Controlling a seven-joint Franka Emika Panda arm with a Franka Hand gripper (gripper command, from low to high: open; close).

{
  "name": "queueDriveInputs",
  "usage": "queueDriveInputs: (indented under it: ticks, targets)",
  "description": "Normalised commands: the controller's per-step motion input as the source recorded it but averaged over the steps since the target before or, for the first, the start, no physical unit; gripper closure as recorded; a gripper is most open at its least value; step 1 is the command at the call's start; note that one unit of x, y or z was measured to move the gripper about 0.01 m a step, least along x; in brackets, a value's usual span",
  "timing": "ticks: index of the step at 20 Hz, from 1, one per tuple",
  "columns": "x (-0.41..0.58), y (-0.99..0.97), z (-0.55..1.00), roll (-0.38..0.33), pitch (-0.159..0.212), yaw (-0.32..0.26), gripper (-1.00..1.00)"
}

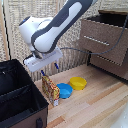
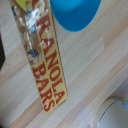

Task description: Locate and clasp the grip of the topmost drawer. Steadily and circumspectly yank the drawer open. Discover and seize the nutrition bar using your clamp. Deposit the nutrition bar in the accessible drawer. Unclench the nutrition bar.

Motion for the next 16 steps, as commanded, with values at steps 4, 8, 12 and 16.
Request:
queueDriveInputs:
  ticks: [4, 8, 12, 16]
  targets:
    - [0.025, -0.04, -0.29, 0.162, 0.0, -0.033, -1.0]
    - [-0.007, -0.14, -0.36, 0.166, 0.001, 0.051, -1.0]
    - [-0.026, -0.23, -0.38, 0.141, 0.0, 0.061, -1.0]
    - [-0.051, -0.23, -0.38, 0.115, -0.01, 0.063, -1.0]
